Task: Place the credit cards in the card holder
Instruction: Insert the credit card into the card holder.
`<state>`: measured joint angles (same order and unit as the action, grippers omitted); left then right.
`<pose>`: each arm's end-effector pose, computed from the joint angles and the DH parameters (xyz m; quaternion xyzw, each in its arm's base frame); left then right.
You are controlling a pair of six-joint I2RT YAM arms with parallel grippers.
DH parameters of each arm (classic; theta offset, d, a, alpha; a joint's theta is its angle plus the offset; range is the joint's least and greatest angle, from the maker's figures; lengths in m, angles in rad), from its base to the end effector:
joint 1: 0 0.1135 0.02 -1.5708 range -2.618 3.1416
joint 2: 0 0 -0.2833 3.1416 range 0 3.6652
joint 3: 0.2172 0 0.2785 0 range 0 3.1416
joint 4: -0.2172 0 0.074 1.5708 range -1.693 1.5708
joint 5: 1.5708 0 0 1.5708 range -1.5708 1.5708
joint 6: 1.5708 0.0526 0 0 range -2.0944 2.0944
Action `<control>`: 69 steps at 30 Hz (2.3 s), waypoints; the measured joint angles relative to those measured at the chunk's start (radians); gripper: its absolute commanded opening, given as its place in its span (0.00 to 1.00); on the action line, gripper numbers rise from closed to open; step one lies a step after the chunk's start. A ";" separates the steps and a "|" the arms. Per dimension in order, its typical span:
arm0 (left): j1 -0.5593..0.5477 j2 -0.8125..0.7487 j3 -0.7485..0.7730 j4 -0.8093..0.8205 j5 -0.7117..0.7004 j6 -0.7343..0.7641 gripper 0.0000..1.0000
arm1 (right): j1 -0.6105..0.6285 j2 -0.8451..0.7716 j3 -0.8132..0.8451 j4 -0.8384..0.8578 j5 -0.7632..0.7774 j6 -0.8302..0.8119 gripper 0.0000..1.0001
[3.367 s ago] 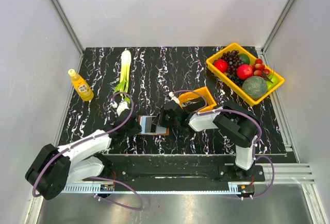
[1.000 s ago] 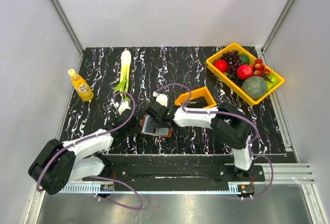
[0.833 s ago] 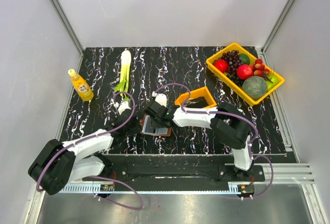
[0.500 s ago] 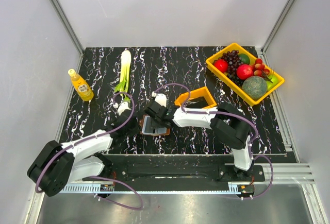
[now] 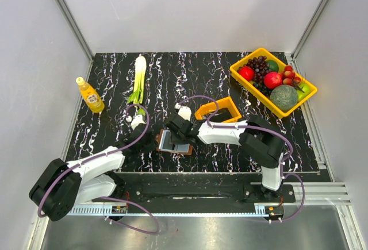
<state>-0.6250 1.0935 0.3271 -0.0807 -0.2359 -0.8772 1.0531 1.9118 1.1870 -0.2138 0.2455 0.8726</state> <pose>0.1777 -0.1131 0.1260 -0.1581 0.9161 -0.1595 0.3321 0.2249 0.3691 0.1443 -0.0471 0.9429 0.1868 0.2718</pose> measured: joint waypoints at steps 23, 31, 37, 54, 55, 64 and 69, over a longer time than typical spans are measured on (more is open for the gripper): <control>-0.001 -0.002 -0.001 0.000 0.001 -0.005 0.00 | 0.000 -0.010 -0.008 0.010 -0.046 -0.003 0.33; -0.001 -0.003 -0.002 0.000 0.000 -0.003 0.00 | 0.000 0.012 0.014 0.014 -0.057 -0.036 0.36; -0.001 -0.005 -0.004 -0.001 0.000 -0.003 0.00 | 0.000 0.012 0.000 0.070 -0.069 -0.067 0.36; -0.001 -0.015 -0.009 0.000 -0.004 0.004 0.00 | -0.011 -0.003 -0.079 0.230 -0.066 -0.135 0.40; -0.001 -0.018 -0.010 -0.004 -0.004 0.004 0.00 | -0.012 -0.005 -0.079 0.229 -0.063 -0.135 0.41; -0.001 -0.059 -0.023 -0.032 -0.004 0.004 0.00 | -0.045 -0.127 -0.120 0.188 -0.054 -0.164 0.44; -0.001 -0.071 -0.025 -0.031 -0.003 0.009 0.00 | -0.089 -0.216 -0.141 0.179 -0.053 -0.186 0.45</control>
<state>-0.6258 1.0222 0.3019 -0.1116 -0.2386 -0.8680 0.9638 1.6955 1.0458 -0.0349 0.1921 0.6865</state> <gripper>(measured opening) 0.020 0.444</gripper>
